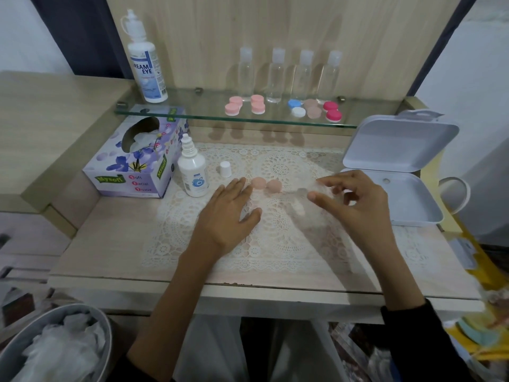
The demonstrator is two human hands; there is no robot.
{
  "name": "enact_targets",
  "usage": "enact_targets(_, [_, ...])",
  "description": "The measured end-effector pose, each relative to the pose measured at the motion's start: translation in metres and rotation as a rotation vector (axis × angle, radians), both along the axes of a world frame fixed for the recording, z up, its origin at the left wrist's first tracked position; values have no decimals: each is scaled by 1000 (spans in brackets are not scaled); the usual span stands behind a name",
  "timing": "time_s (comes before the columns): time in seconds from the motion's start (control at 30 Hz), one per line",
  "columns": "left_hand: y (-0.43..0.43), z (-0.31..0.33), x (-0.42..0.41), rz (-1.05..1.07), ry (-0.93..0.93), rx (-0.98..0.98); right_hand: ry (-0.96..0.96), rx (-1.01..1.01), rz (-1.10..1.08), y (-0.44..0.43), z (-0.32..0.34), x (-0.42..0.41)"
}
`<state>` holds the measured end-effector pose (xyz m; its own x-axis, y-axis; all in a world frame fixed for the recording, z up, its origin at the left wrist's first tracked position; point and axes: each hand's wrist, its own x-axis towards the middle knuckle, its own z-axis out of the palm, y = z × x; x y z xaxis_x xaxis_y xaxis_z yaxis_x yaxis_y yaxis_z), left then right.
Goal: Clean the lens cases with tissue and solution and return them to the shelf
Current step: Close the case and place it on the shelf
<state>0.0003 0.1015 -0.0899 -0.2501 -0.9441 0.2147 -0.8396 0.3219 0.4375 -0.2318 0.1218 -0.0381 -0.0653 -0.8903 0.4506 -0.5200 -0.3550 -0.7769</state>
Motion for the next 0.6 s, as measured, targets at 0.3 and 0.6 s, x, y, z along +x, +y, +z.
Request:
enact_targets(0.3, [1, 0, 0, 8, 23, -16, 77, 46, -274, 0, 2, -74])
enact_targets(0.6, [2, 2, -2, 11, 43, 8, 221, 61, -358, -2, -6, -99])
